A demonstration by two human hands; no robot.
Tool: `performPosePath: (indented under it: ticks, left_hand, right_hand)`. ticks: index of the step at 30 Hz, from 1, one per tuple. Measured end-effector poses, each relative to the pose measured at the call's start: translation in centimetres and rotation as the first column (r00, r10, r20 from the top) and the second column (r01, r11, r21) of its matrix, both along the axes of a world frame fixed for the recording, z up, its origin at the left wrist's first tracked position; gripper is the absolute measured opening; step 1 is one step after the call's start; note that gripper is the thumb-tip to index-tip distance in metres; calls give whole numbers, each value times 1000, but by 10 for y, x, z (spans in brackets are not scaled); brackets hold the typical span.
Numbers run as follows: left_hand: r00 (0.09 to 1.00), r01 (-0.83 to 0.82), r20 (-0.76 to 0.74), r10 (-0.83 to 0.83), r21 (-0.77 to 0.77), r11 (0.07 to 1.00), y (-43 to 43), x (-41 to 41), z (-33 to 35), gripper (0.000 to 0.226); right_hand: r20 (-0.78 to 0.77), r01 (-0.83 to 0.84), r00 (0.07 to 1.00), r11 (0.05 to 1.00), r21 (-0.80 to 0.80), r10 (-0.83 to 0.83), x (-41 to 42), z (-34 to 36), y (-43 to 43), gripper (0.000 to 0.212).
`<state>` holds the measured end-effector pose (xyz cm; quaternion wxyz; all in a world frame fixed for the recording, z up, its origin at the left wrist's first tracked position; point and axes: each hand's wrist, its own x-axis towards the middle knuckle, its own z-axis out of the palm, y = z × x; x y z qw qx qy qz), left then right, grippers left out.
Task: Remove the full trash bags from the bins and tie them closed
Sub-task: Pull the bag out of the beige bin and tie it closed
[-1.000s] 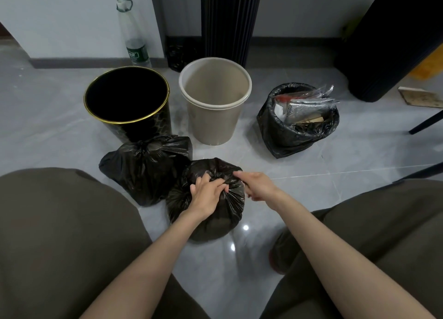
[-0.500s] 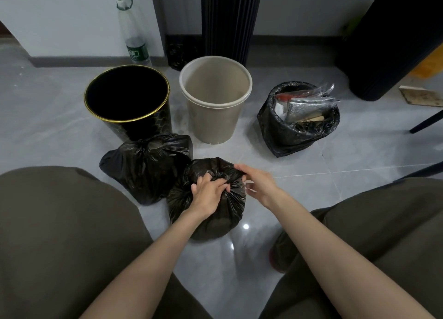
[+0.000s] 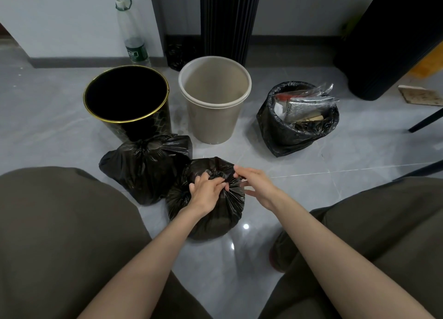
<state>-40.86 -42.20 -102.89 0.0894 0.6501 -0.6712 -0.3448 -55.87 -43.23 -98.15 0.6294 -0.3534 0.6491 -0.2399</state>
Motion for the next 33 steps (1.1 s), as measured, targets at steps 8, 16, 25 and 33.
performPosePath:
  ticks: [8, 16, 25, 33]
  left_hand:
    - [1000, 27, -13, -26, 38, 999, 1, -2, -3, 28]
    - [760, -280, -511, 401, 299, 912, -6, 3, 4, 27]
    - [599, -353, -583, 548, 422, 835, -5, 28, 24, 37]
    - [998, -55, 18, 57, -101, 993, -12, 59, 38, 24]
  right_hand:
    - [442, 250, 846, 953, 170, -300, 2, -15, -1, 17]
    - [501, 519, 718, 851, 79, -483, 5, -22, 0, 16]
    - [-113, 18, 991, 930, -367, -64, 10, -28, -1, 26]
    - [-457, -410, 866, 813, -413, 204, 11, -31, 3, 20]
